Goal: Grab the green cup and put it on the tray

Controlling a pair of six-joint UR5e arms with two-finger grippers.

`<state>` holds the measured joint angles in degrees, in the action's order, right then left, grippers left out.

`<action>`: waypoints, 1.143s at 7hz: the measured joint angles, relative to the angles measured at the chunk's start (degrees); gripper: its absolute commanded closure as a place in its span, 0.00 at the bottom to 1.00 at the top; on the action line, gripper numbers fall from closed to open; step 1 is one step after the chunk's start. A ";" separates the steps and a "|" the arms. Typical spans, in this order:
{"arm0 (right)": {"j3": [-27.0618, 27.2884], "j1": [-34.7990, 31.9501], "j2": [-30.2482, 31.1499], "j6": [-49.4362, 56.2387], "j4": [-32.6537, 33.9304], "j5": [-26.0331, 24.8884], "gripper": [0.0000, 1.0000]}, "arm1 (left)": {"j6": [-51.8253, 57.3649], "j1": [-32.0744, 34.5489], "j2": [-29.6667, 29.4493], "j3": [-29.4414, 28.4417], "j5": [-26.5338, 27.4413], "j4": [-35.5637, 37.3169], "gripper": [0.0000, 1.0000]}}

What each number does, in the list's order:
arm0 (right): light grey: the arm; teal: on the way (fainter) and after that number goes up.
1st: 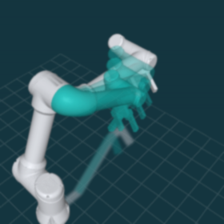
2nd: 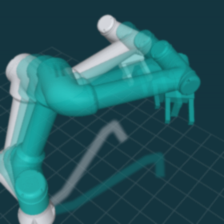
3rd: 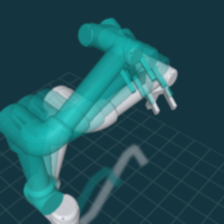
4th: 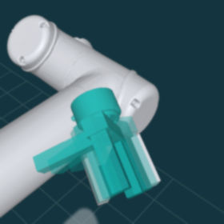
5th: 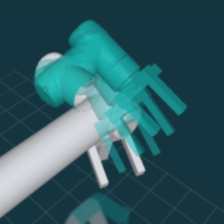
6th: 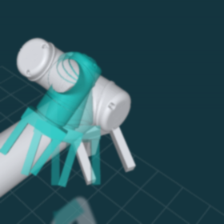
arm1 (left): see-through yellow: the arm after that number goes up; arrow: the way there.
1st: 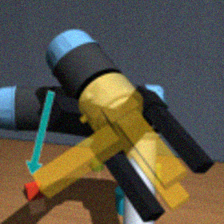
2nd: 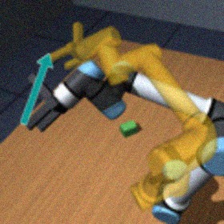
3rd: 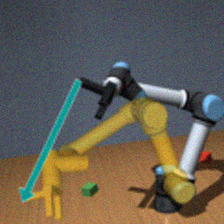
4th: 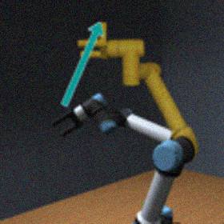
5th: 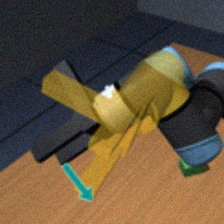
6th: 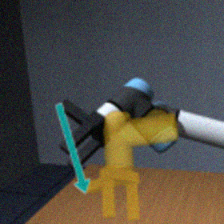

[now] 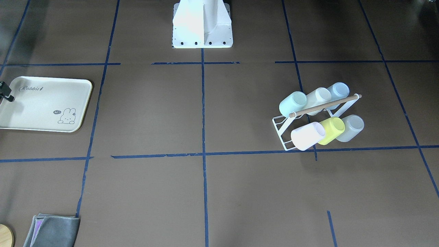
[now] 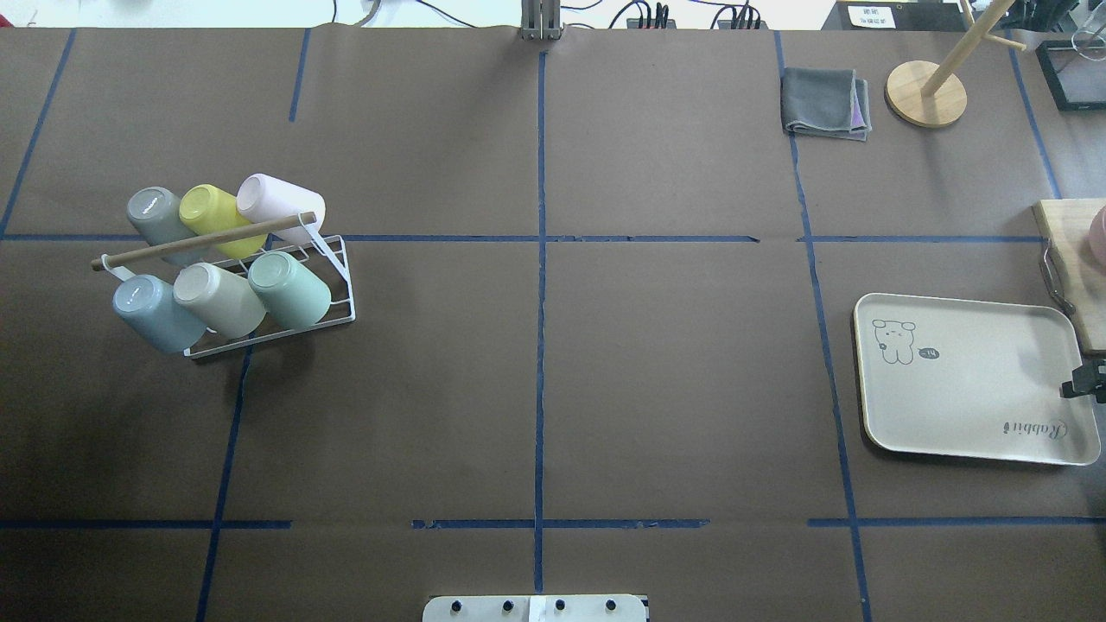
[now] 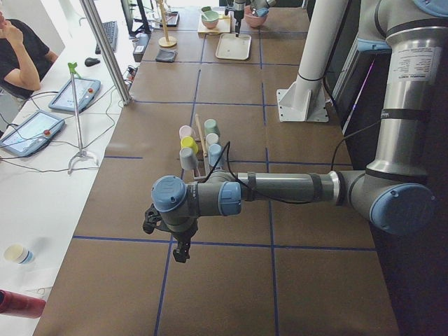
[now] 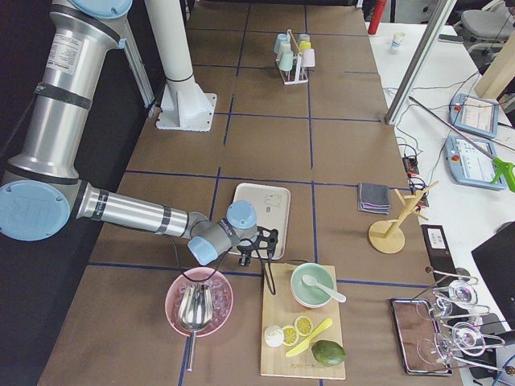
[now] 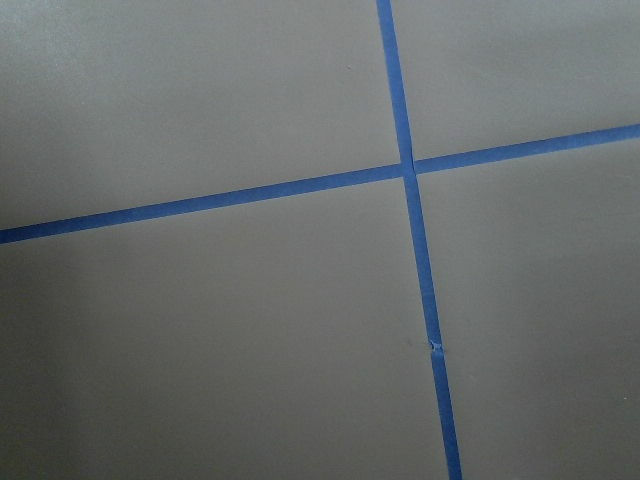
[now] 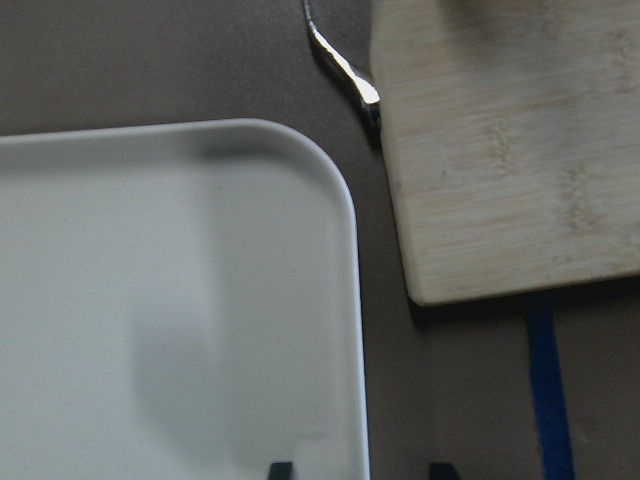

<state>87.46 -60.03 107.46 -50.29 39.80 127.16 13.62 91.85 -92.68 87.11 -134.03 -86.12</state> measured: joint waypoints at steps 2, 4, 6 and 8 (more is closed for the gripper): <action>0.00 0.00 0.02 -0.05 -0.05 -0.36 0.97 | 0.00 0.00 -0.10 0.06 0.00 -0.01 0.00; 0.19 0.01 0.00 -0.07 0.01 -0.52 1.00 | 0.00 0.00 -0.16 0.05 0.00 -0.01 0.00; 2.52 -0.14 0.04 -0.09 -0.19 -0.18 1.00 | 0.00 0.00 -0.24 0.07 0.00 -0.01 0.00; 7.90 -2.37 1.56 -0.15 -0.60 1.02 1.00 | -0.06 0.00 -0.50 0.08 0.00 0.01 0.00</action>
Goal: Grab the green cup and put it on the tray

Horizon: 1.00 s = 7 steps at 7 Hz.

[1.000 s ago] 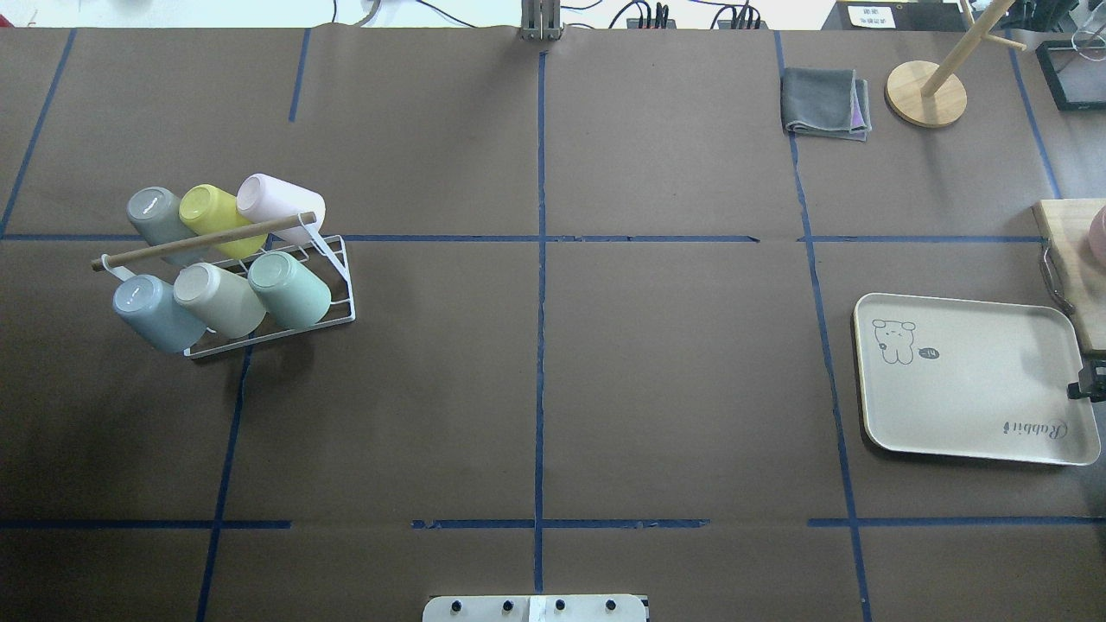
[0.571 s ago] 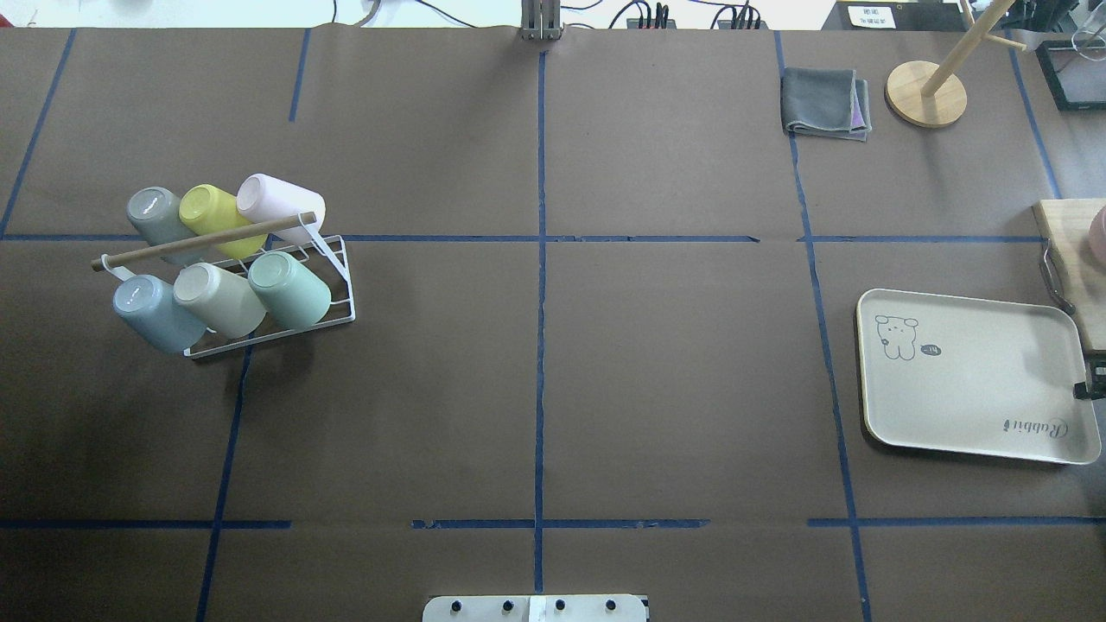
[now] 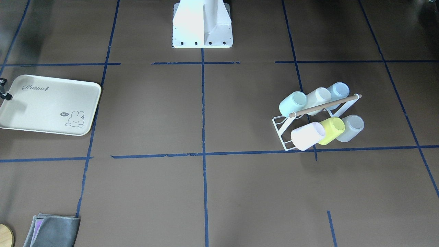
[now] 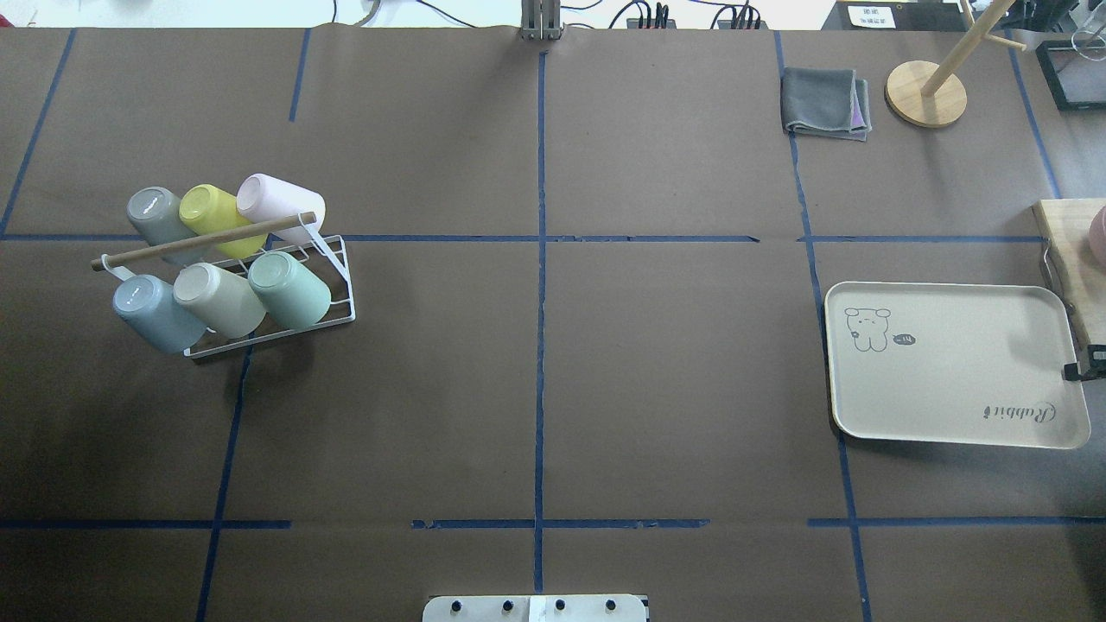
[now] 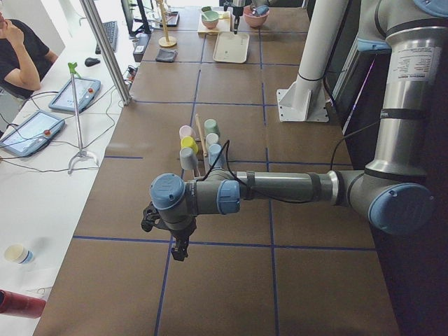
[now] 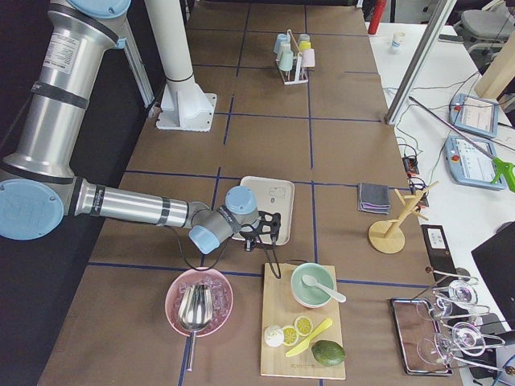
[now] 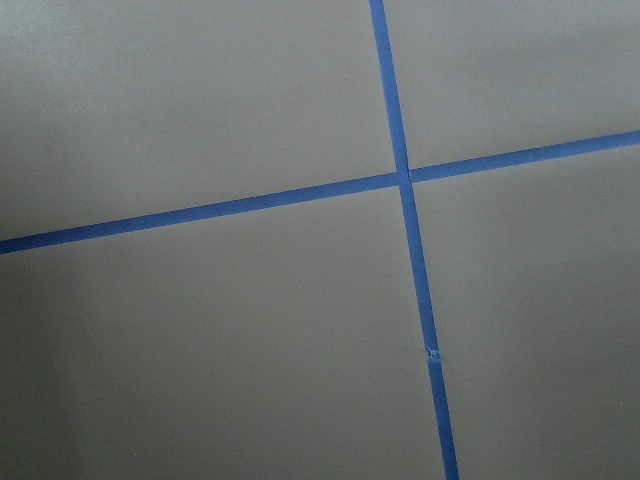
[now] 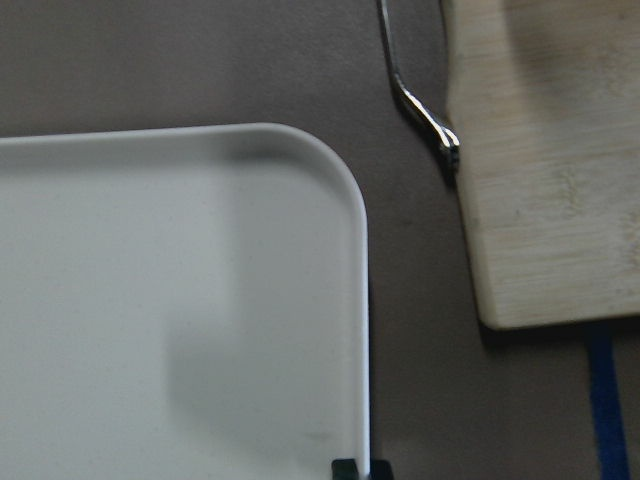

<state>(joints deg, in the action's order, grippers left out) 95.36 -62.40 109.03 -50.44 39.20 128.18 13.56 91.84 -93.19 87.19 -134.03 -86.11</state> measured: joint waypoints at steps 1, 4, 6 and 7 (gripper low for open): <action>2.10 -3.19 0.25 -0.01 -0.03 2.35 1.00 | -0.02 0.03 -0.10 0.00 0.00 0.04 0.00; 5.22 -9.40 -3.10 -1.69 0.84 8.65 1.00 | -0.03 0.09 -0.21 0.00 0.00 0.07 0.00; 6.34 -7.13 -10.56 -10.79 2.37 8.98 1.00 | -0.01 0.09 -0.21 0.00 0.00 0.07 0.00; 6.83 -3.30 -15.14 -17.18 2.69 8.06 1.00 | 0.03 0.09 -0.15 0.00 -0.02 0.07 0.00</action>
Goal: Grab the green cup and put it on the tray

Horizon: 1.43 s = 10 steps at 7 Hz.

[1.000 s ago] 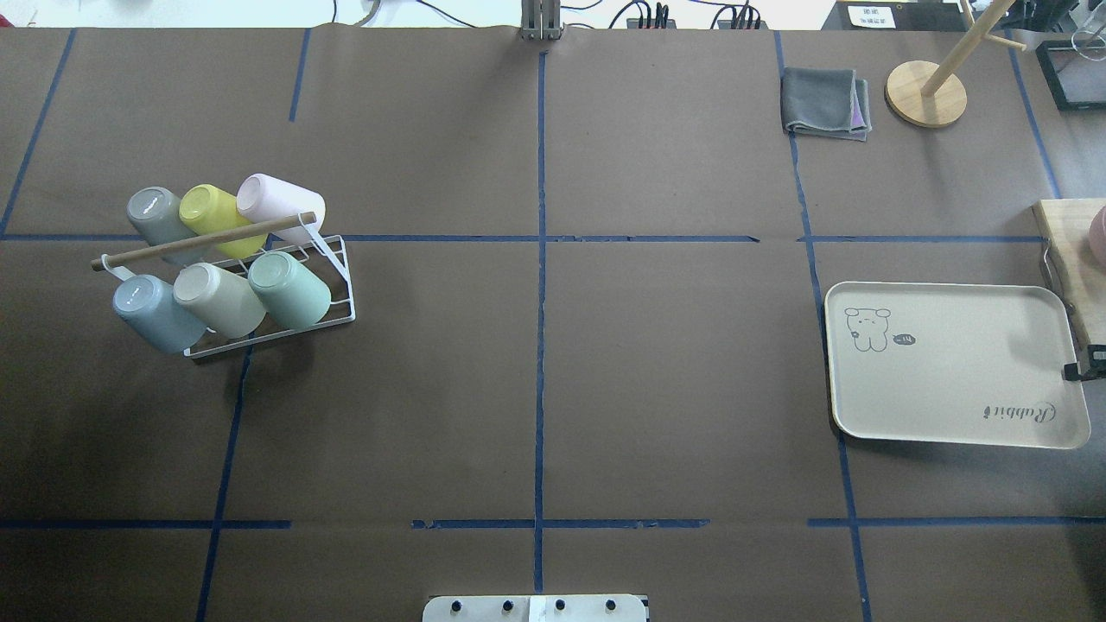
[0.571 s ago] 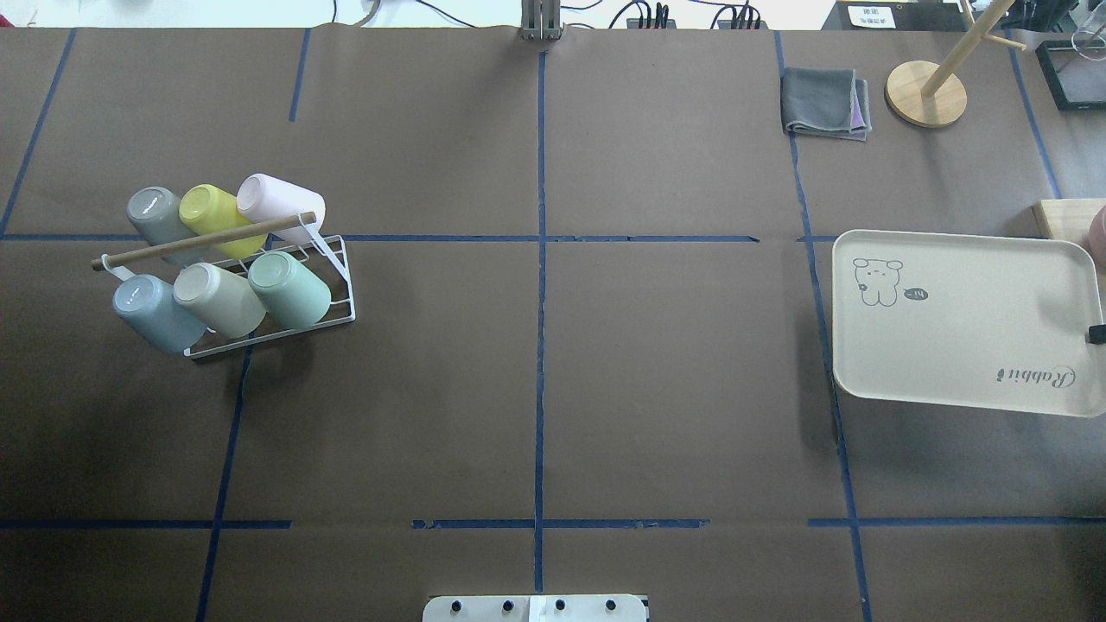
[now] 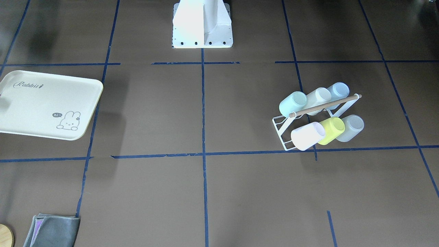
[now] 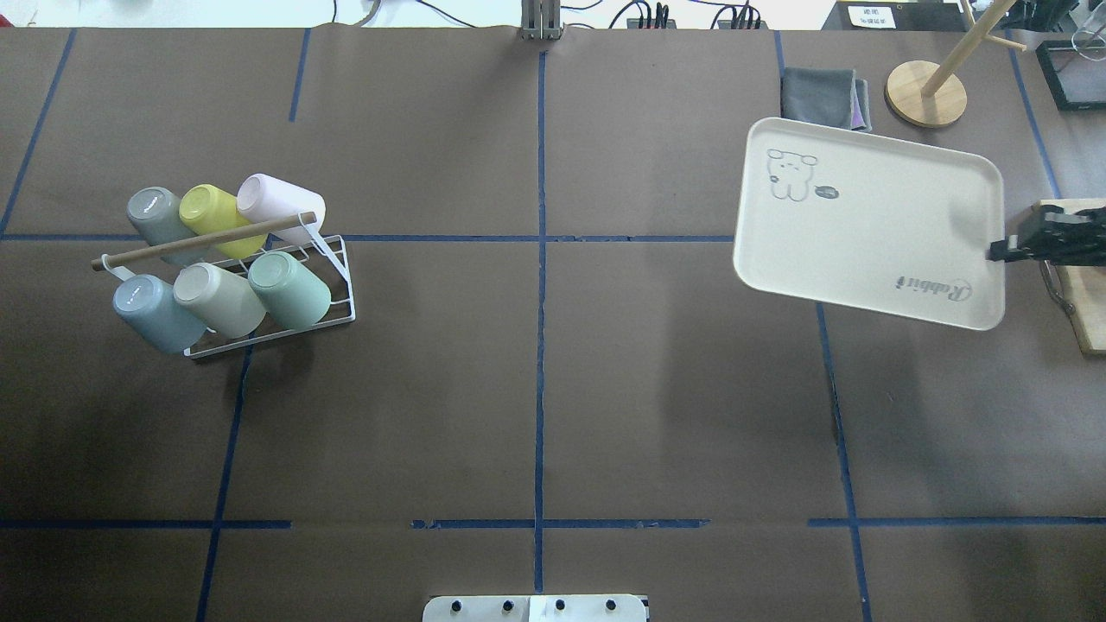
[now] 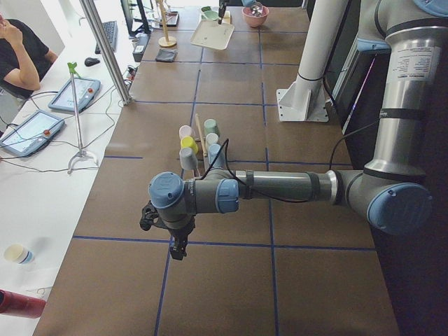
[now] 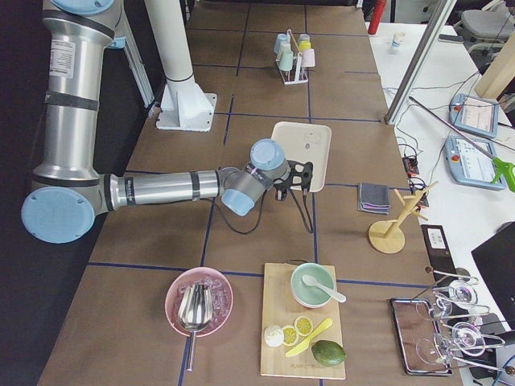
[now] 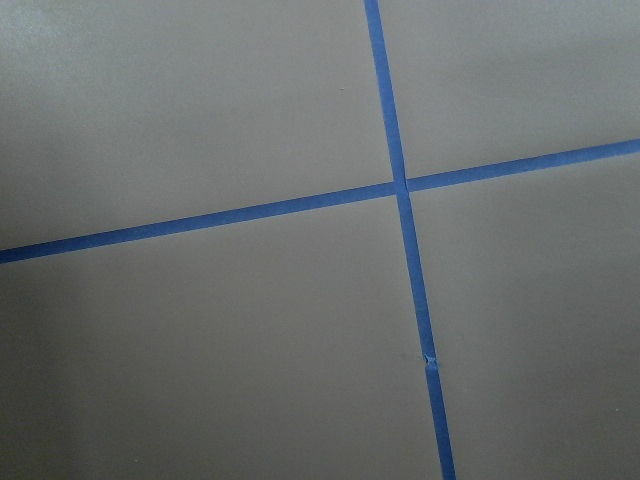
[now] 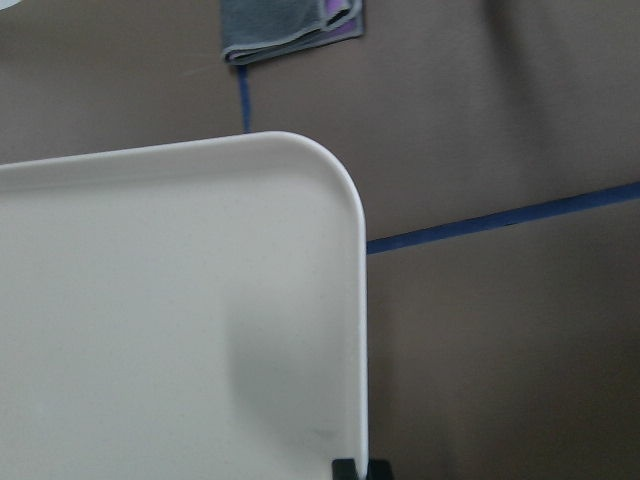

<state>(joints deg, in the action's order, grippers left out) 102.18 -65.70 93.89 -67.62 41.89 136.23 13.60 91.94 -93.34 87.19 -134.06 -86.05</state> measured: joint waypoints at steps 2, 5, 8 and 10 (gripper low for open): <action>1.07 10.54 -8.05 -6.88 4.49 -6.93 0.99 | 0.01 0.00 0.10 -0.12 0.00 0.00 0.00; 3.12 29.12 -20.08 -8.35 19.19 -22.64 0.99 | -0.04 0.00 0.27 -0.23 -0.03 0.00 0.00; 0.73 36.17 -23.98 -8.49 20.73 -27.87 0.99 | -0.01 0.00 0.48 -0.21 0.02 0.00 0.00; -0.24 36.77 -24.80 -8.49 20.64 -28.10 0.02 | 0.02 0.00 0.52 -0.28 0.02 -0.06 0.00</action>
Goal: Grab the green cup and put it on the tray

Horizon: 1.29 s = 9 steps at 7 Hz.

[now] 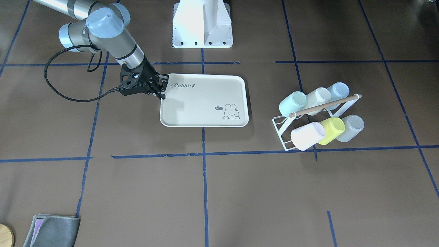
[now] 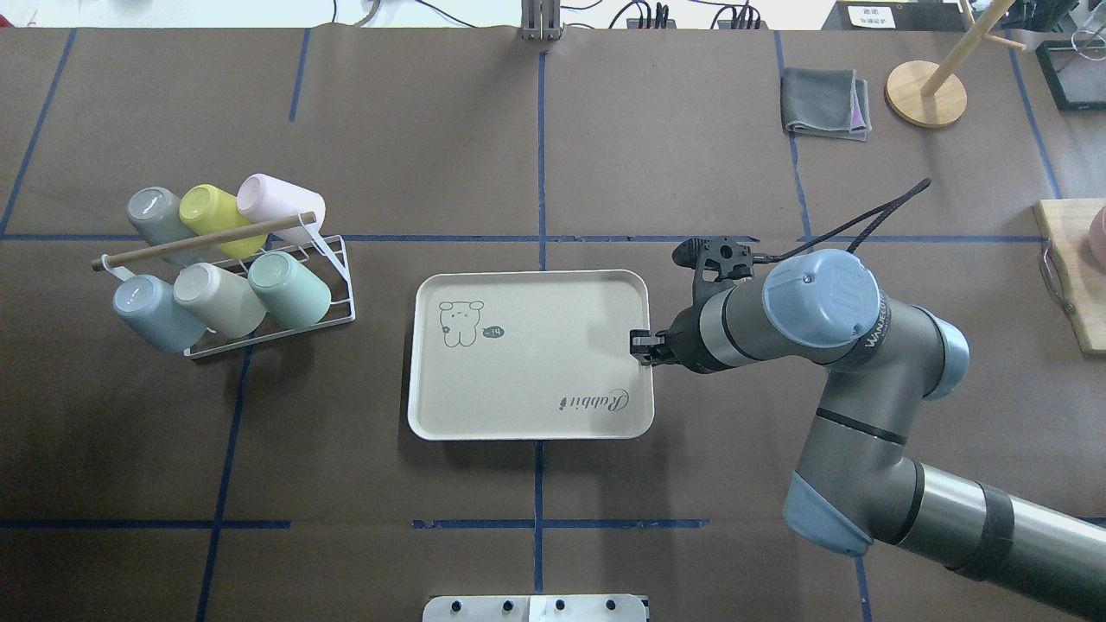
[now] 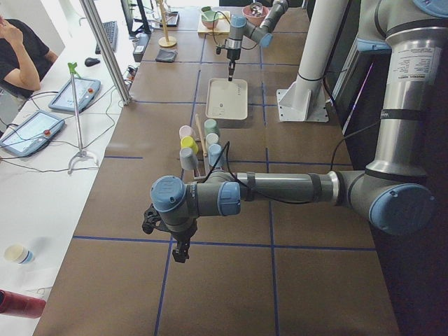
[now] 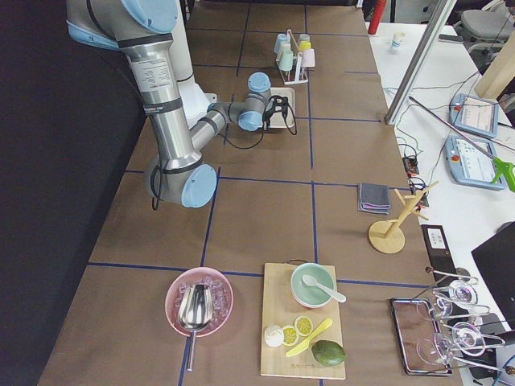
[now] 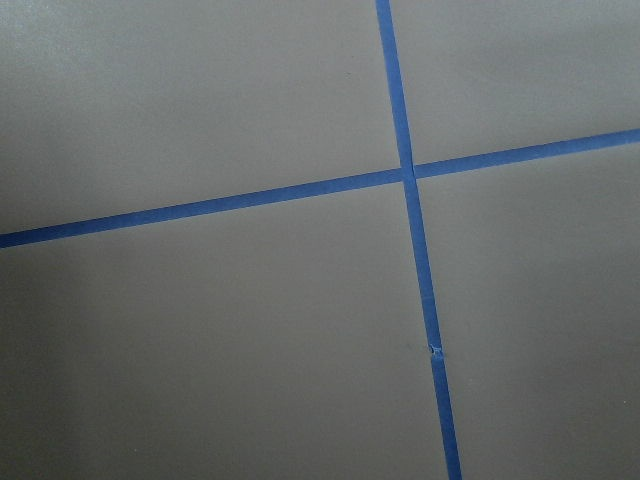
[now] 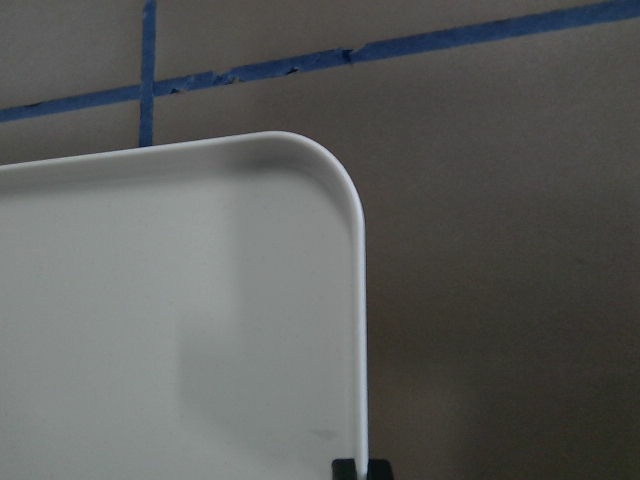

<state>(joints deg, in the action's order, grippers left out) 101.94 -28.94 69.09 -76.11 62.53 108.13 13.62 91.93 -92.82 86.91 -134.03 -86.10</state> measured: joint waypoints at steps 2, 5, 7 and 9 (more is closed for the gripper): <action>-1.95 0.00 -2.02 0.04 -0.24 -0.03 0.00 | 0.01 -0.03 -0.05 -0.02 0.00 -0.05 0.00; -1.59 -2.51 -2.45 0.08 0.39 1.40 0.00 | 0.11 -0.17 -0.95 0.32 0.21 -0.07 0.00; 0.45 -9.97 -2.17 1.84 7.44 8.24 0.00 | 0.53 -0.67 -2.63 3.92 0.28 0.26 0.00; 2.18 -16.59 -1.83 11.61 16.79 11.45 0.00 | 0.61 -1.94 -2.73 13.48 0.35 1.09 0.00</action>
<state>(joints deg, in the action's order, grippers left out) 104.12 -45.53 67.26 -64.50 79.32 119.58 14.23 89.99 -95.55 100.39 -133.68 -85.02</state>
